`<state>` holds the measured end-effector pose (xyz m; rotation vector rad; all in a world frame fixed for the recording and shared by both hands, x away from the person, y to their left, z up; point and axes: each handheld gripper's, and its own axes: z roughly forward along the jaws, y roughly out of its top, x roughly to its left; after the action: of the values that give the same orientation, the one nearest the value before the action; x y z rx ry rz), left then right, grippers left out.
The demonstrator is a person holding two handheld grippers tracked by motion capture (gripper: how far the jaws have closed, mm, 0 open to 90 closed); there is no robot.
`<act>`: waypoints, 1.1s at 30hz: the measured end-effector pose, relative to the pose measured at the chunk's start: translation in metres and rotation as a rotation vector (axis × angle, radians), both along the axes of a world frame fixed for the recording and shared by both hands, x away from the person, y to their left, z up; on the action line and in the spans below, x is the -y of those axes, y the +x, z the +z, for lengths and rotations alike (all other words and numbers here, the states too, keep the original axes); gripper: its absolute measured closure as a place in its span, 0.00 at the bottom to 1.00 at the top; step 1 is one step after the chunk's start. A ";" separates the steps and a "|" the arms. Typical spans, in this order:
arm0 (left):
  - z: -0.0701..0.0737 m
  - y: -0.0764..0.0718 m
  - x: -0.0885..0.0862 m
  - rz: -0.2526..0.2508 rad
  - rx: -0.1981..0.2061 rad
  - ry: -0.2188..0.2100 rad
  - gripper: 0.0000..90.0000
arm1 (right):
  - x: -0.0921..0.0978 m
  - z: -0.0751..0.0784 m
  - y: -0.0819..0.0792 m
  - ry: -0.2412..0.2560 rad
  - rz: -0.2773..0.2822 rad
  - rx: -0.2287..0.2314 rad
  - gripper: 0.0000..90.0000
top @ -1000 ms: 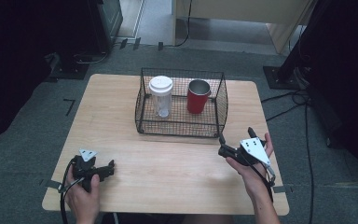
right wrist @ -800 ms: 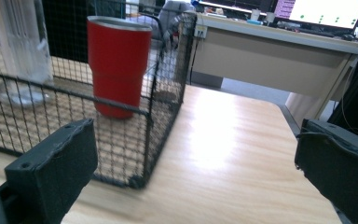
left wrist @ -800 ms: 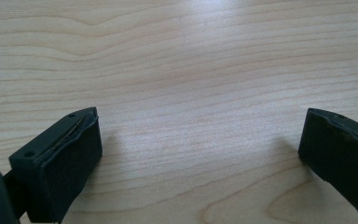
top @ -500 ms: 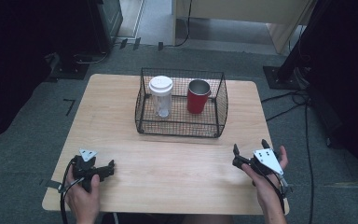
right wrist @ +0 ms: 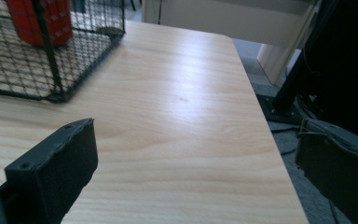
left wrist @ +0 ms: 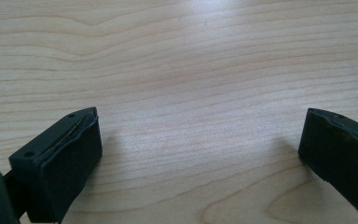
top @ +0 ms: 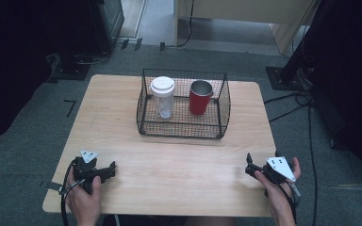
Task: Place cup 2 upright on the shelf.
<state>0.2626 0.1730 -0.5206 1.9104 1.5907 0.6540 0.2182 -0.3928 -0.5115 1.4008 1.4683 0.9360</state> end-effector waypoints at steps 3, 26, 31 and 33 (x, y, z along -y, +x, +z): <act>0.000 0.000 0.000 0.001 0.001 0.000 0.00 | 0.004 -0.004 -0.002 0.001 -0.012 -0.026 0.00; 0.000 0.000 0.000 0.001 0.000 0.000 0.00 | 0.029 -0.015 -0.013 0.064 0.073 -0.355 0.07; 0.000 0.000 0.000 0.000 0.000 0.001 0.00 | 0.032 -0.017 -0.012 0.093 0.082 -0.411 0.07; 0.000 0.000 0.000 0.001 0.000 0.000 0.00 | 0.031 -0.017 -0.012 0.085 0.095 -0.411 0.07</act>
<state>0.2625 0.1730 -0.5207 1.9095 1.5913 0.6544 0.2062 -0.4241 -0.5281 1.6686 1.8286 0.8063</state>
